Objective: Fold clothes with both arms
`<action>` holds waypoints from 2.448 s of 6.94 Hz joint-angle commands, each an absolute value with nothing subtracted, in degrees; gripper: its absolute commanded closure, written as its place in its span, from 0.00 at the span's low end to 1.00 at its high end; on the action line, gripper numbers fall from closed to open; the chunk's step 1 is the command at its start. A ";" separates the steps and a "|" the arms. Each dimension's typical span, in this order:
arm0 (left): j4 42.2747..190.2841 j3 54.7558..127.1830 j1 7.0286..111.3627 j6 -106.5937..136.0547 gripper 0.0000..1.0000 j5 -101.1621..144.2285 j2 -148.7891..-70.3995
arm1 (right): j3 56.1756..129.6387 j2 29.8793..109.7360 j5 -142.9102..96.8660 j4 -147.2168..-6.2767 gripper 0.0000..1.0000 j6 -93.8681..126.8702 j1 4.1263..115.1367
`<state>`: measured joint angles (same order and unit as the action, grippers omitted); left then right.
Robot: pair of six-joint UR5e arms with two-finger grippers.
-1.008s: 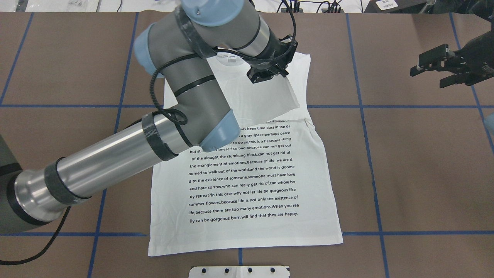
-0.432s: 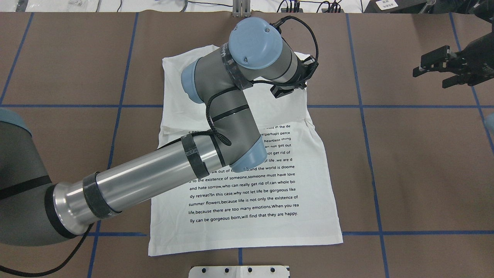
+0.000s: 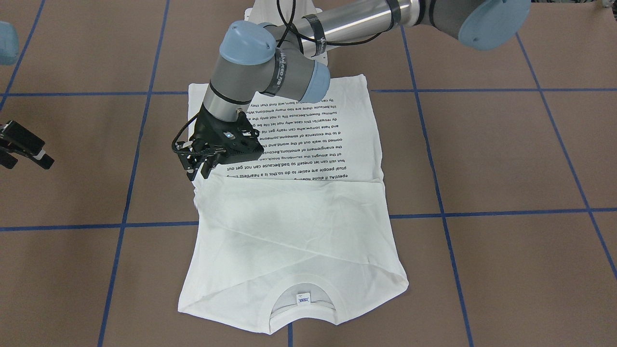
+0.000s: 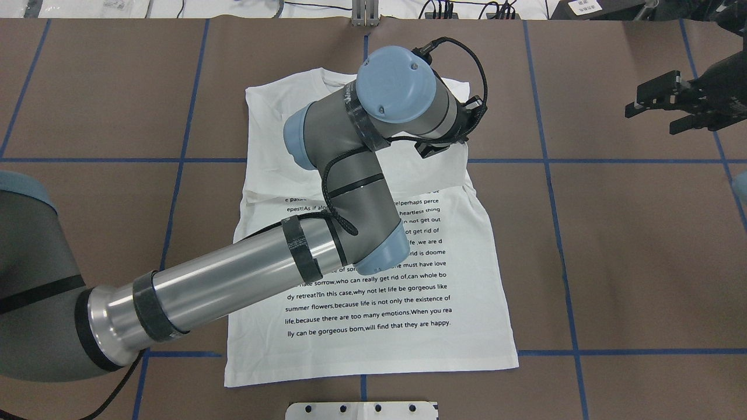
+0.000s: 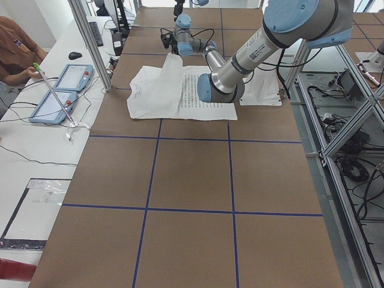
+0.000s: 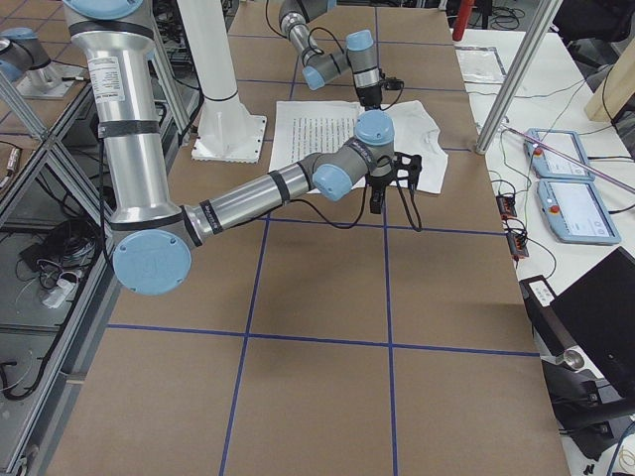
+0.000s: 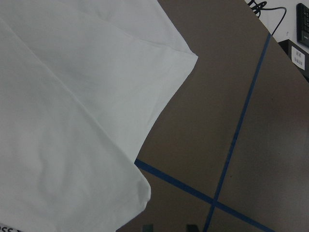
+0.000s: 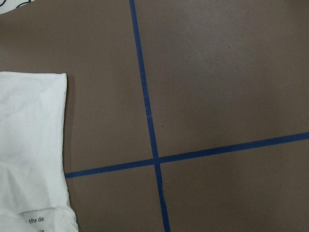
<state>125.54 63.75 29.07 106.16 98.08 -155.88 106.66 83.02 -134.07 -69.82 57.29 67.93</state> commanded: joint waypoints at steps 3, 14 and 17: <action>122.98 77.79 28.65 106.00 0.36 98.09 -146.05 | 112.21 82.70 -124.77 -66.82 0.00 73.22 54.46; 114.79 107.40 29.80 92.64 0.35 98.10 -122.26 | 122.98 91.42 -76.64 -75.67 0.25 129.37 2.64; 114.79 107.40 29.79 92.64 0.35 98.00 -122.17 | 122.87 91.49 -77.77 -75.85 0.27 129.38 2.46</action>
<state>114.78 107.40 29.81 92.64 98.12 -122.22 123.00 91.36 -77.05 -75.80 129.36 2.64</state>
